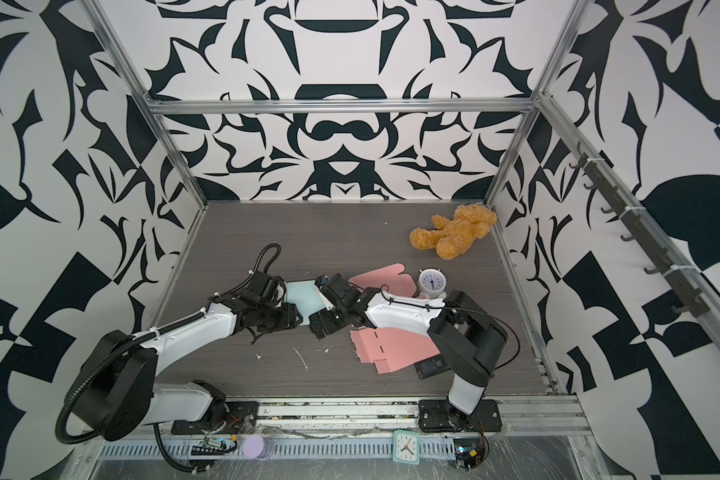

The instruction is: Fold the paper box

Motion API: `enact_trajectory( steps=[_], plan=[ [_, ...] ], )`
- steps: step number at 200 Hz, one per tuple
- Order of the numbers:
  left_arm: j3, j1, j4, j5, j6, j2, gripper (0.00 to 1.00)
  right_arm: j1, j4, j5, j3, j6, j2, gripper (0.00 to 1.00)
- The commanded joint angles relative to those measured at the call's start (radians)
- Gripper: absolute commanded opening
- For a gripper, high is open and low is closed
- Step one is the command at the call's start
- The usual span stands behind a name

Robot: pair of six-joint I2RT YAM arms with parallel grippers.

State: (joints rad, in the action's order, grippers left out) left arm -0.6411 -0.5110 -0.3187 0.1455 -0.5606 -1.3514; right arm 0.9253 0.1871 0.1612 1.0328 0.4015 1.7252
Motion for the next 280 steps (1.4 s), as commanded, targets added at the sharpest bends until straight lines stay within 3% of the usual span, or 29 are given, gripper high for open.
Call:
enact_trajectory(
  steps=[1,80,135,189,280],
  plan=[
    [-0.010,-0.003,0.010,-0.011,0.001,-0.014,0.58,0.006,-0.035,-0.001,0.016,-0.003,0.019,0.92],
    [-0.005,-0.004,-0.019,-0.010,0.014,0.019,0.60,-0.006,-0.018,-0.034,0.035,-0.037,0.038,0.85],
    [-0.009,0.002,-0.075,-0.004,0.031,0.093,0.67,-0.006,-0.002,-0.040,0.044,-0.048,0.031,0.85],
    [-0.079,0.084,-0.117,0.031,0.097,0.085,0.73,-0.012,-0.004,-0.049,0.044,-0.055,0.028,0.86],
    [-0.305,0.154,-0.083,0.040,0.167,-0.245,0.73,-0.035,-0.021,-0.051,0.040,-0.064,0.034,0.88]
  ],
)
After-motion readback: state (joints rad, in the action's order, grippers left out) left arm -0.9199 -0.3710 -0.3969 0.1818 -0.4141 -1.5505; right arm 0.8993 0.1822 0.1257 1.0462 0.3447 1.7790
